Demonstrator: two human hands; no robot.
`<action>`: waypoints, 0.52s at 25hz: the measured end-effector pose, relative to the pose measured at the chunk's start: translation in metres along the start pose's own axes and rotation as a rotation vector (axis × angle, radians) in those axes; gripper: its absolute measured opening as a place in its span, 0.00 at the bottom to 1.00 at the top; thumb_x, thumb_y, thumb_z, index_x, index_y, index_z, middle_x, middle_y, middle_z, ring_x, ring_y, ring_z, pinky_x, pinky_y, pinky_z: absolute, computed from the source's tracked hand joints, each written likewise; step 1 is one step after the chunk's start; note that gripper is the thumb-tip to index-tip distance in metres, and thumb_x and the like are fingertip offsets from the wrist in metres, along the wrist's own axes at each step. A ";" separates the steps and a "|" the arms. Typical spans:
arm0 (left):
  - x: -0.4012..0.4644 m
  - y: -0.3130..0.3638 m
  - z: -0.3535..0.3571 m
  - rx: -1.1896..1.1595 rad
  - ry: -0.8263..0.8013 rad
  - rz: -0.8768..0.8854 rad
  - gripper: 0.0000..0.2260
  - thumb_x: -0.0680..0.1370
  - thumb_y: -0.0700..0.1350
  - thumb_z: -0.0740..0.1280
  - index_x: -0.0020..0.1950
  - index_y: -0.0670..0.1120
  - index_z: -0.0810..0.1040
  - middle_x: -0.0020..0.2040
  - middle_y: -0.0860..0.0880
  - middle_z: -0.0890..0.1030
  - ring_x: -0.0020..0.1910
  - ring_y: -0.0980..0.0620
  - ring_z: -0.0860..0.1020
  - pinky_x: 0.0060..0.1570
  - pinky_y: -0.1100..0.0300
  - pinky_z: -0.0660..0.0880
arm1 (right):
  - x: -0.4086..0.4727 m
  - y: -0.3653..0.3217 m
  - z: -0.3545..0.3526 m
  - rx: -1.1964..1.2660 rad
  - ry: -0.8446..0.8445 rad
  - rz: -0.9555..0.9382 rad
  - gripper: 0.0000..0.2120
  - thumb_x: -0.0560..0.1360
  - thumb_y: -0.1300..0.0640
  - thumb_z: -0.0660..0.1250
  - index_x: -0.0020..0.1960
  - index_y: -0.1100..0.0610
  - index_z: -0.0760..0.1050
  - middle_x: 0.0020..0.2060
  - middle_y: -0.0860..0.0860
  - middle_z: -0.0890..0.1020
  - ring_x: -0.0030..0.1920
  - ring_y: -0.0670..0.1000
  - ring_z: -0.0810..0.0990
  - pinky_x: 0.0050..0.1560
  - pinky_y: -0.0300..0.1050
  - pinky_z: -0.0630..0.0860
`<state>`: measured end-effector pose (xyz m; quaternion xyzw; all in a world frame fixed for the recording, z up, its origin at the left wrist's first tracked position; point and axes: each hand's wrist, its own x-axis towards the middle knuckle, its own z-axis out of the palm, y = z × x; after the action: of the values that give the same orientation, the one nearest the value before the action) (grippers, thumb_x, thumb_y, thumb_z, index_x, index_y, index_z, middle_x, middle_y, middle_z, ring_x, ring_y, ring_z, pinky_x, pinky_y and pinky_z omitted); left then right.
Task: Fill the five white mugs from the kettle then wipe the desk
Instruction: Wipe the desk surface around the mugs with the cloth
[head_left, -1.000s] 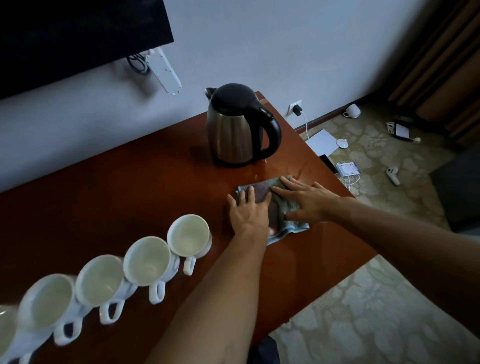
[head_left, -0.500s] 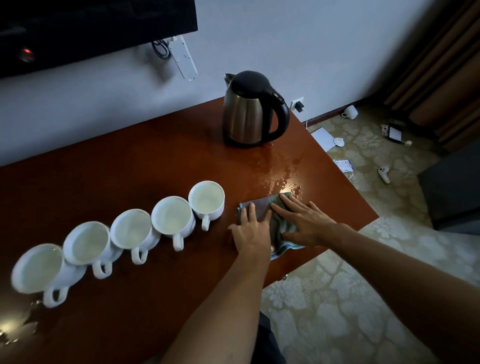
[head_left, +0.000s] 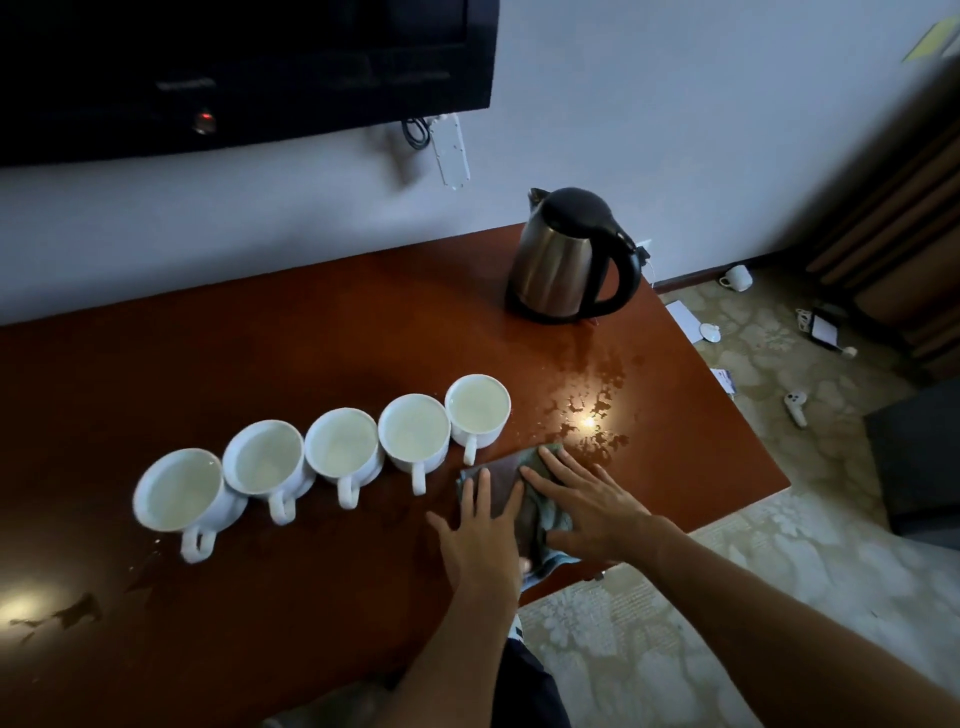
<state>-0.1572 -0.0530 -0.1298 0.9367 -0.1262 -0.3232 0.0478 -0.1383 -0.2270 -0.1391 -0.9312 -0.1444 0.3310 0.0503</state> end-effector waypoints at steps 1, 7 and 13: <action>-0.004 -0.006 0.001 -0.008 -0.002 -0.010 0.42 0.80 0.61 0.66 0.82 0.63 0.39 0.84 0.47 0.36 0.83 0.43 0.37 0.75 0.29 0.51 | 0.002 -0.005 0.000 -0.012 -0.007 -0.010 0.41 0.79 0.36 0.59 0.83 0.43 0.40 0.83 0.51 0.38 0.82 0.55 0.36 0.79 0.64 0.42; -0.021 -0.040 0.004 -0.033 0.019 -0.041 0.38 0.81 0.61 0.64 0.82 0.64 0.41 0.84 0.48 0.39 0.83 0.43 0.38 0.75 0.28 0.45 | 0.011 -0.041 0.000 -0.064 -0.037 -0.038 0.41 0.79 0.37 0.58 0.83 0.43 0.38 0.83 0.51 0.37 0.82 0.54 0.35 0.79 0.63 0.43; -0.039 -0.107 0.012 0.008 0.013 -0.060 0.39 0.81 0.60 0.64 0.81 0.66 0.39 0.84 0.50 0.37 0.83 0.46 0.37 0.75 0.28 0.42 | 0.025 -0.098 0.008 -0.083 -0.040 -0.079 0.42 0.79 0.37 0.59 0.83 0.43 0.37 0.83 0.51 0.36 0.82 0.56 0.34 0.79 0.64 0.44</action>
<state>-0.1723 0.0602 -0.1342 0.9422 -0.0990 -0.3181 0.0351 -0.1478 -0.1259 -0.1415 -0.9191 -0.1958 0.3412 0.0219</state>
